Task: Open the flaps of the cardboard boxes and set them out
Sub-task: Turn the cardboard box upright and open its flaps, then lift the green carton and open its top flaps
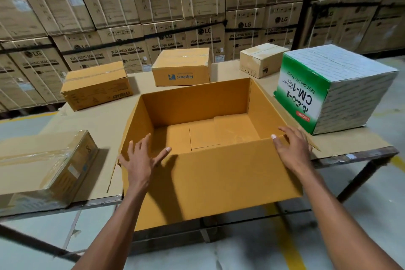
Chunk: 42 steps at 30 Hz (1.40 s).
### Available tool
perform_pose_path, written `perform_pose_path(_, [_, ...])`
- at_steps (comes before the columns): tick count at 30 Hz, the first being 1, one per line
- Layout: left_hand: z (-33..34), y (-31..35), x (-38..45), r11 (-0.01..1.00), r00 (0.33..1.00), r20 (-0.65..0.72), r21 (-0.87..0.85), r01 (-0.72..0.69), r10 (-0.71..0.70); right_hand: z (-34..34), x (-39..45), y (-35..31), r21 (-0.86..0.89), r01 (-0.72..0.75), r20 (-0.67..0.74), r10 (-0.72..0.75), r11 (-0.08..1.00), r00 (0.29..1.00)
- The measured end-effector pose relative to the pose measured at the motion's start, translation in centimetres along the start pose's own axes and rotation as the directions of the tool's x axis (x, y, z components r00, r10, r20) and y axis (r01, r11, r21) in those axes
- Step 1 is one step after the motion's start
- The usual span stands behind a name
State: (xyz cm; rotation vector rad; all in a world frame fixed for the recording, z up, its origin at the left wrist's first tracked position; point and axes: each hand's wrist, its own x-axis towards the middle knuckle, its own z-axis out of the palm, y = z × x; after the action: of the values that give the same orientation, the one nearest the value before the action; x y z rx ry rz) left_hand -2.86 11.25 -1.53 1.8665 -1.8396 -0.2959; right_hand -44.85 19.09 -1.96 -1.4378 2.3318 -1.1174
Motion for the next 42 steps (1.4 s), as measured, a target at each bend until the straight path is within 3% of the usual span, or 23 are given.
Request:
perform_pose_path(4, [1.7,5.6,-2.9,0.949,0.974,0.026,-0.233,-0.212,0.224,-1.6,-3.1,0.4,0.327,-0.061,-0.004,0.065,0.943,0.998])
perform_pose_path(7, [3.7,10.8,-6.1,0.859,0.933,0.109,-0.437,-0.266,0.344,-2.9,-4.5,1.2,0.429,-0.074,-0.005,0.084,0.900,0.996])
perform_pose_path(14, [9.6,23.1,-11.9,0.756,0.820,0.283,-0.606,-0.249,0.497,-7.6,-5.5,6.7,0.531,-0.151,0.048,0.149,0.834,0.988])
perform_pose_path(23, [21.3,40.3,-17.5,0.639,0.777,0.351,-0.765,-0.085,0.523,-16.4,-2.0,20.4,0.472,-0.301,0.160,0.256,0.829,0.953])
perform_pose_path(31, [27.2,48.9,-15.5,0.630,0.869,0.283,-0.775,-0.042,0.406,-20.7,7.8,27.1,0.391,-0.270,0.222,0.194,0.880,0.955])
perform_pose_path(42, [31.0,59.2,-0.7,0.640,0.947,0.067,-0.751,-0.160,0.315,-21.7,26.0,27.3,0.351,-0.053,0.132,0.006,0.935,0.991])
